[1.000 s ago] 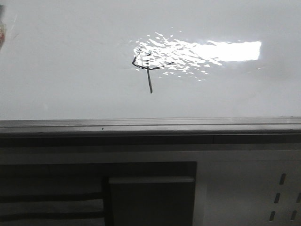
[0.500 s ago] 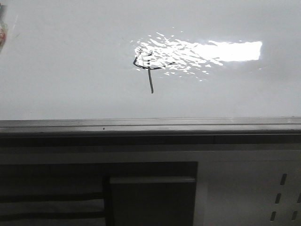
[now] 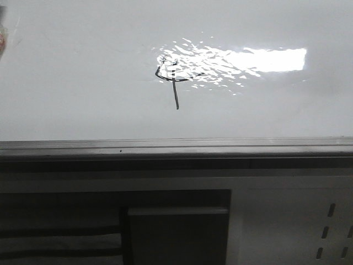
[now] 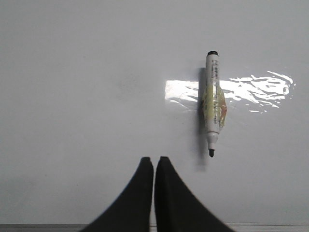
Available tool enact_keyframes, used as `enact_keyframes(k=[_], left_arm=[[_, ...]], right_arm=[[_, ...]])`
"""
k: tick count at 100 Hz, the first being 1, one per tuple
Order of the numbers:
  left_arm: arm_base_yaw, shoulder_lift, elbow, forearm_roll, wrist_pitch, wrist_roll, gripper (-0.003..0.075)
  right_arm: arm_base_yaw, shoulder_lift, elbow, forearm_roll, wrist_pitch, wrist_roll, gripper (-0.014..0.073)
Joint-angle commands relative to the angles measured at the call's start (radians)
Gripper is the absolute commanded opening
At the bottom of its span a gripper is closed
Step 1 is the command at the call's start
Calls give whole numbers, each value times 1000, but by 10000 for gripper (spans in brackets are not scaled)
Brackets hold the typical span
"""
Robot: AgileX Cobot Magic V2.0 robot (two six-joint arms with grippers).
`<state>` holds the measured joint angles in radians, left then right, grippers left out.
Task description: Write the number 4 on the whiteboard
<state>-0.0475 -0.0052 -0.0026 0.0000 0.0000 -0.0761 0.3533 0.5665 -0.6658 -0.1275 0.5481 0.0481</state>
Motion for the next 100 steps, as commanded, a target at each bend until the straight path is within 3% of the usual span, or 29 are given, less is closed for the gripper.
enact_keyframes(k=[1,52,64,84,100], left_arm=[[7,-26,29,0,-82,-11,-20],[7,-26,29,0,-82,-11,-20],[7,-26,29,0,-82,-11,-20],[7,-26,29,0,-82,-11,-20],[7,-26,29,0,-82,-11,-20]], right_arm=[[-4,7,-26,-13,-74,-4,-71],[-5,-22,-2,-16,-97,-4,-71],[-106,-104,86,-11,-183,-4,-71],[-338,-305,338,44,-459,-4,-71],[-381,-447,530,44,-606,-4,-71]])
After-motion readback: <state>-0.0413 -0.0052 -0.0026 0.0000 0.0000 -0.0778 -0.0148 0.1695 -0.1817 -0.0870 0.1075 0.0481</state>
